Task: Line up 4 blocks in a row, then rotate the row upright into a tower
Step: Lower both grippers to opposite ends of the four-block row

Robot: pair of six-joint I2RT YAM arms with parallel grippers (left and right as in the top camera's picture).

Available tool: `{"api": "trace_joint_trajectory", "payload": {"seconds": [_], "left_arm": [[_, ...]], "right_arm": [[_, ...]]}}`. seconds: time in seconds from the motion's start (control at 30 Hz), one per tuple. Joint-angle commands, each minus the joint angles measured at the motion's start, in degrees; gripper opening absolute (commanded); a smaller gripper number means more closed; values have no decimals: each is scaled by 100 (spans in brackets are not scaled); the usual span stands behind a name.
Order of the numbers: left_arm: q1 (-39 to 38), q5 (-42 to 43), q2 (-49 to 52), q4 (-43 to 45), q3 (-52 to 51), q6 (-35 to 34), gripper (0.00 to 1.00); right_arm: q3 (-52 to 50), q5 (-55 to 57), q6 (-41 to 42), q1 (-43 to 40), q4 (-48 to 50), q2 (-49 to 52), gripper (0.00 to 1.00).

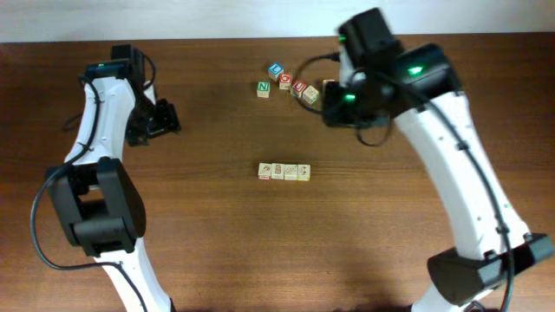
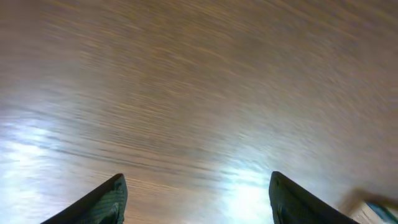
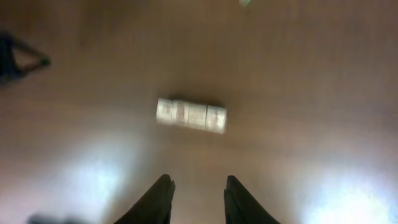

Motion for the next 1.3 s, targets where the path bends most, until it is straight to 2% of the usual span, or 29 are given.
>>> {"api": "trace_joint_trajectory", "payload": {"seconds": [0.0,0.03,0.1,0.23,0.33,0.43,0.57,0.7,0.8,0.93,1.27], "left_arm": [[-509,1255,-13,2,63,763,72],[-688,1735,-13,33,63,918,73],[-970,2002,-11,103,59,914,71],[-1438,1729,9,199,-20,916,74],[-1600,1445,11,201,-79,400,60],[-1585,1482,11,291,-129,140,36],[-1585,1722,24,568,-498,138,23],[-1585,2024,24,927,-951,39,14],[-1585,2378,24,1222,-1209,42,10],[-1585,2433,24,1331,-1484,59,0],[-1770,2450,24,1447,-1744,55,0]], "right_arm": [[-306,-1209,-1211,-756,-109,-74,29],[-684,-1639,-1569,-896,35,-72,29],[-1519,-2111,-1794,-968,621,-70,28],[-3241,-2516,-1458,-1049,2170,-68,28],[-4409,-2868,-1134,-1392,3344,-68,26],[-5259,-3254,-1132,-1624,4330,-66,25],[-6107,-3340,-933,-1628,5434,-13,24],[-6498,-3340,-542,-1624,6146,-2,8],[-6524,-3340,-466,-1596,6312,11,7],[-6522,-3224,-310,-1403,6463,109,7],[-6522,-2953,179,-1259,6610,393,5]]}}
